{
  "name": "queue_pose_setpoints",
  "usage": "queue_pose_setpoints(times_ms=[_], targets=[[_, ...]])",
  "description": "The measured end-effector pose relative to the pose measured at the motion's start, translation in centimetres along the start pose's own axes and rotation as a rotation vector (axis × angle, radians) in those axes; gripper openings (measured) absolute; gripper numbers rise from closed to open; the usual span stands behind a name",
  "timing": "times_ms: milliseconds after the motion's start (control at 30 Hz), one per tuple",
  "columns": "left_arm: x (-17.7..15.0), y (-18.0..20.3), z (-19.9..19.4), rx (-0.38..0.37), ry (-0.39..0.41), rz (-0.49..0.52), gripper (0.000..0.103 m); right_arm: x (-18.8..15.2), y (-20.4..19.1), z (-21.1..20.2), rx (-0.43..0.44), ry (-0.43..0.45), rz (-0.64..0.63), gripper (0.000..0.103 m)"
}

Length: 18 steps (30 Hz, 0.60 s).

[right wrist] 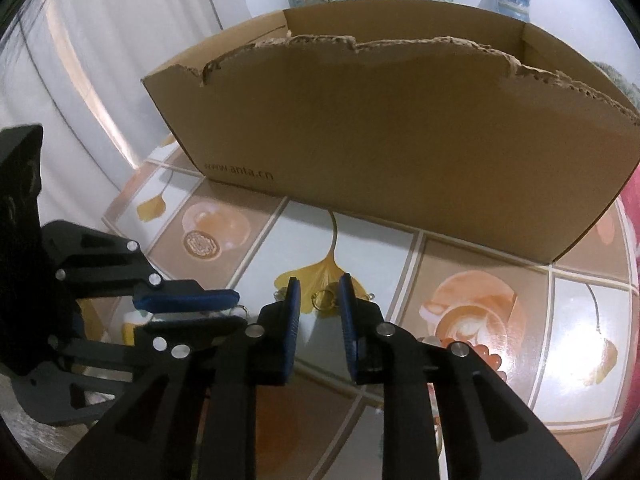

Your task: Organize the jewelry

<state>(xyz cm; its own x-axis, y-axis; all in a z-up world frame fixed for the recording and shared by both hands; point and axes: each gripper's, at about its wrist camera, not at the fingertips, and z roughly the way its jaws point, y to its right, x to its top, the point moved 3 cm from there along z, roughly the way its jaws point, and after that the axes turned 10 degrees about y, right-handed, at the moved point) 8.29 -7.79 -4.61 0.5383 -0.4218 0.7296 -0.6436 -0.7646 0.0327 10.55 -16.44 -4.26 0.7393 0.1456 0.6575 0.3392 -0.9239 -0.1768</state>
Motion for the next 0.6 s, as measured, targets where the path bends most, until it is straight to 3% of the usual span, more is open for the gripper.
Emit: queue_pose_setpoints(times_ms=[300, 600], targets=[[0.1, 0.1, 0.1, -0.001, 0.000, -0.001, 0.010, -0.4, -1.7, 0.2, -0.077, 0.004, -0.160, 0.020], [0.0, 0.1, 0.0, -0.002, 0.001, -0.001, 0.010, -0.4, -1.6, 0.1, -0.080, -0.004, -0.169, 0.015]])
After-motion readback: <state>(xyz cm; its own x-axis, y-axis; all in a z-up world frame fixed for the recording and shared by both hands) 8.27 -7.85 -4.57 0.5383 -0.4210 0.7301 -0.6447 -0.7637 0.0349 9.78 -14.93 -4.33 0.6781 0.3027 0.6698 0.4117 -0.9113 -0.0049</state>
